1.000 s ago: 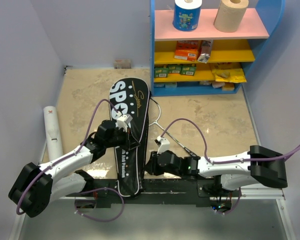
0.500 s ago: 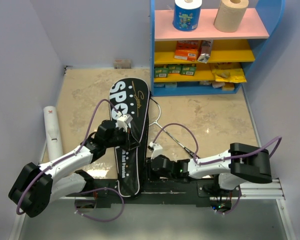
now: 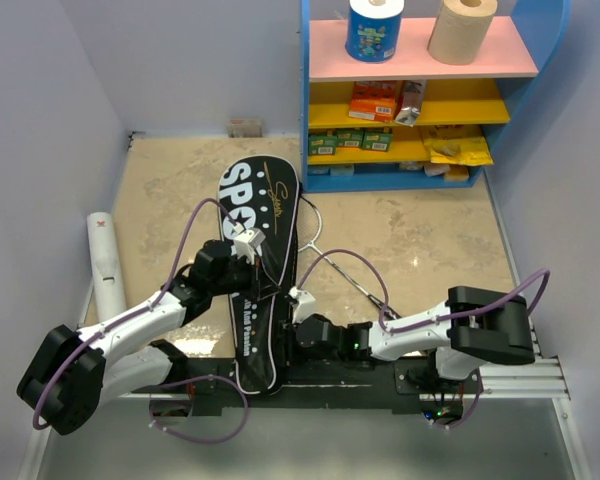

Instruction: Pack up the badminton gear

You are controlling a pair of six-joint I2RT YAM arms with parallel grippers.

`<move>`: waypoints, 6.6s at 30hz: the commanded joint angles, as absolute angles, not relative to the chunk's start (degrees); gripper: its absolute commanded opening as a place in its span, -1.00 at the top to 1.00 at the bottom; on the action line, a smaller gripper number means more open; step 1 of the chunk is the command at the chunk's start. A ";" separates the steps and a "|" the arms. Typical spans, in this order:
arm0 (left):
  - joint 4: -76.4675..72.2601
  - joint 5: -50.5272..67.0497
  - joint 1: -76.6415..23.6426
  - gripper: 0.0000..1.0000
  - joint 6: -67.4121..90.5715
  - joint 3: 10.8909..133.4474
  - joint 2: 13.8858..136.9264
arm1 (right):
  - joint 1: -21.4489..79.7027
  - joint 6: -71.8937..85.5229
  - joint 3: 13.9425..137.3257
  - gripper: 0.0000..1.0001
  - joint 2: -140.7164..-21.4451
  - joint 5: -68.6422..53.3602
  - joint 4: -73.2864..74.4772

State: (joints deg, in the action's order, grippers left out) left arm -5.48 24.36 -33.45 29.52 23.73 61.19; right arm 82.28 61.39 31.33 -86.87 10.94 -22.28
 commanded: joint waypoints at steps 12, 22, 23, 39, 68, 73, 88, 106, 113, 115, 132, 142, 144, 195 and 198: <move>-11.07 30.14 -33.93 1.00 32.08 23.82 59.85 | 84.55 70.13 31.02 0.41 -104.76 8.71 -60.72; -11.08 29.71 -33.93 1.00 32.26 23.99 59.42 | 85.08 68.91 29.36 0.31 -99.42 13.43 -52.77; -10.81 29.53 -33.93 1.00 32.08 24.17 59.33 | 85.08 67.86 29.53 0.26 -97.75 14.23 -48.99; 1.82 21.19 -33.93 1.00 27.25 29.70 55.82 | 80.00 65.49 39.19 -0.21 -65.84 39.37 25.02; 19.16 6.60 -33.84 1.00 15.38 42.27 51.59 | 43.34 23.55 50.80 -0.35 -89.90 19.26 17.40; 18.81 4.66 -33.58 1.00 15.03 43.06 52.64 | 42.63 23.73 50.36 -0.27 -92.54 13.63 16.35; 19.16 10.02 -21.97 1.00 13.97 48.07 57.13 | 42.72 25.13 51.94 0.69 -103.88 8.61 14.06; 16.44 7.03 -20.74 1.00 13.45 46.14 57.04 | 46.23 31.98 64.25 1.00 -101.61 8.35 20.13; 15.47 7.73 -20.65 1.00 13.18 44.56 56.08 | 51.76 36.38 64.34 1.00 -98.35 11.25 22.67; 15.38 7.82 -20.66 1.00 13.18 44.39 55.99 | 52.29 37.70 64.25 1.00 -97.21 11.95 22.59; 14.76 10.11 -20.57 1.00 13.36 43.07 54.40 | 53.70 37.71 65.48 0.26 -102.39 12.66 22.59; 14.76 10.81 -20.57 1.00 13.27 42.89 54.14 | 57.74 36.74 55.11 0.10 -97.65 13.09 21.09; 14.76 10.81 -20.57 1.00 13.27 42.89 54.14 | 58.79 37.52 54.76 0.14 -98.26 14.15 21.88; 15.82 10.46 -20.74 1.00 13.54 42.27 55.46 | 103.71 93.50 58.18 1.00 -72.34 34.80 76.55; 16.00 9.93 -20.74 1.00 13.53 42.28 55.63 | 103.80 94.39 59.32 1.00 -71.63 37.08 76.38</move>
State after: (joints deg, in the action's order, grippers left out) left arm 18.98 11.09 -21.02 13.93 41.34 55.88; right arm 103.26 88.36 57.17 -73.56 30.09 73.32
